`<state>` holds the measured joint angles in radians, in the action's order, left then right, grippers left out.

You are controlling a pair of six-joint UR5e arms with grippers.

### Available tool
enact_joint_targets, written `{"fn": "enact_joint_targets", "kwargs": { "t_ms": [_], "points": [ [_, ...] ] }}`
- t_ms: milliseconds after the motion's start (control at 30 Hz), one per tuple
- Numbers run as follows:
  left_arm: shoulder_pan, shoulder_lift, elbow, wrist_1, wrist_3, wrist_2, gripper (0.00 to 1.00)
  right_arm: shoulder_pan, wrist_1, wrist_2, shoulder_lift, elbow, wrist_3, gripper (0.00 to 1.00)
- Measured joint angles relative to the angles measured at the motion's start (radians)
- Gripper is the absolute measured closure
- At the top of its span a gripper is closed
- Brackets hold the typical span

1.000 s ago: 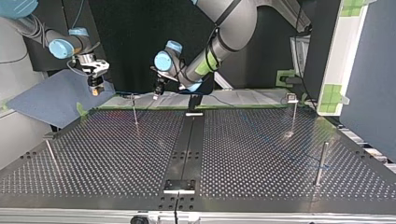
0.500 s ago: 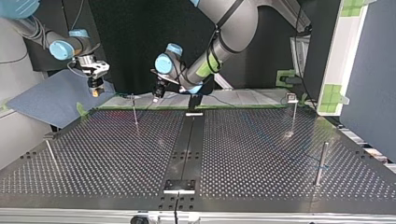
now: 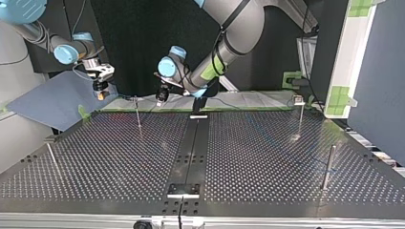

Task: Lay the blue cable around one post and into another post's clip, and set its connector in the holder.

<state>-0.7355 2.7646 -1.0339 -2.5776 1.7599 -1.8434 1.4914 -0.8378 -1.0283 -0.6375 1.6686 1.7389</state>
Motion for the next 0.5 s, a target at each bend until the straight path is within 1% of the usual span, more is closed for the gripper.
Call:
{"fn": "enact_joint_targets", "kwargs": {
  "t_ms": [167, 500],
  "points": [
    [0.002, 0.0, 0.004, -0.001, 0.002, 0.0, 1.0, 0.0, -0.001, 0.004, 0.001, -0.006, 0.0, 1.0],
    [0.009, 0.0, 0.008, -0.002, 0.009, 0.0, 1.0, 0.005, -0.018, 0.005, 0.002, -0.018, 0.006, 1.0]
  ]
}}
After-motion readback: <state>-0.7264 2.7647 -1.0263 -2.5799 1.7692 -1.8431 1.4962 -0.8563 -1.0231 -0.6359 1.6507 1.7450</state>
